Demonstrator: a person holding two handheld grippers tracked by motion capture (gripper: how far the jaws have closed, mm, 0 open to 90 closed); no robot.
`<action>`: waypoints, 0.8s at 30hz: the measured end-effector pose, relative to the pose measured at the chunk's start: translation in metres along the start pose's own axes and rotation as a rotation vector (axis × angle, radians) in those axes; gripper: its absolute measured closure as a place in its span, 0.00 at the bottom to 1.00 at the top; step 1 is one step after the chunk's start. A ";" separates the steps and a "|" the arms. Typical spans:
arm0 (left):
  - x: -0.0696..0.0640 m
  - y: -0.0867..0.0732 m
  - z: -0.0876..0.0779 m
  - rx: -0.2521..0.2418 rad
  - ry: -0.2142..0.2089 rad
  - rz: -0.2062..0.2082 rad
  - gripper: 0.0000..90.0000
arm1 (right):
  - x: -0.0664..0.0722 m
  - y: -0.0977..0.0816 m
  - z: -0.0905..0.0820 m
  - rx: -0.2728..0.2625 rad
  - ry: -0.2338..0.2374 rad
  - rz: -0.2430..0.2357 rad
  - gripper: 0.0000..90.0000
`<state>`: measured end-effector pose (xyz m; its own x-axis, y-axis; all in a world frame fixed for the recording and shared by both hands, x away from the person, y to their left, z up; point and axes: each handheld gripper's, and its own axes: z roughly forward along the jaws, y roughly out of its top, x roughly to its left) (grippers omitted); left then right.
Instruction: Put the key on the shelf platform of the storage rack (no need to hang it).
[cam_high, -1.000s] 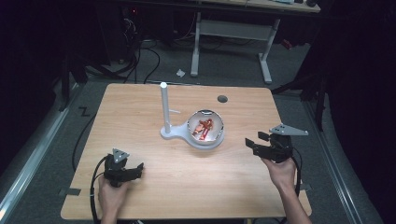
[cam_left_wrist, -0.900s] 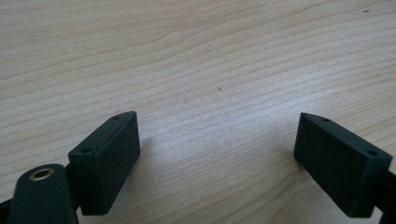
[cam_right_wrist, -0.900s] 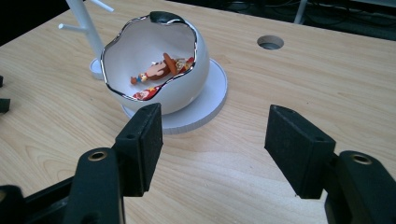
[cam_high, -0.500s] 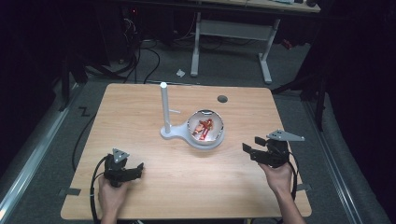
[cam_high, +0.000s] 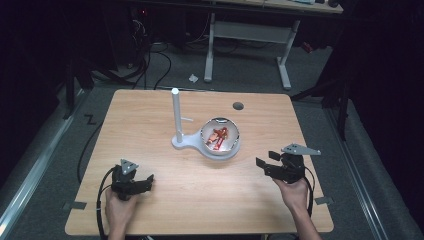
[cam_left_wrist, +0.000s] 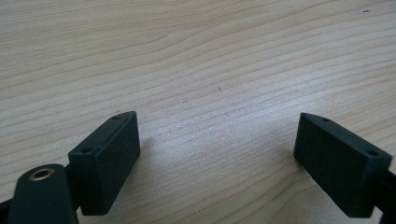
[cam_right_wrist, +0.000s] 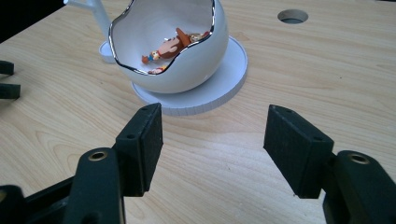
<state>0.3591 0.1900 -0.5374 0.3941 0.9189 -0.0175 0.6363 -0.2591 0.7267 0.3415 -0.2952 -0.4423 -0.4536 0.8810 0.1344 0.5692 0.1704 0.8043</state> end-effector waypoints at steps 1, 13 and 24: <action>0.000 0.000 0.000 0.000 0.000 0.000 0.16 | 0.000 -0.001 0.001 0.001 0.003 0.002 0.42; 0.000 0.000 0.000 -0.001 0.001 -0.001 0.16 | 0.004 -0.009 0.013 0.021 0.025 0.001 0.42; 0.000 0.000 0.000 -0.001 0.000 -0.001 0.16 | 0.005 -0.019 0.024 0.050 0.035 0.007 0.43</action>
<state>0.3591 0.1899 -0.5374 0.3937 0.9191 -0.0180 0.6361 -0.2582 0.7271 0.3444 -0.2833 -0.4711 -0.4725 0.8665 0.1609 0.6056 0.1865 0.7736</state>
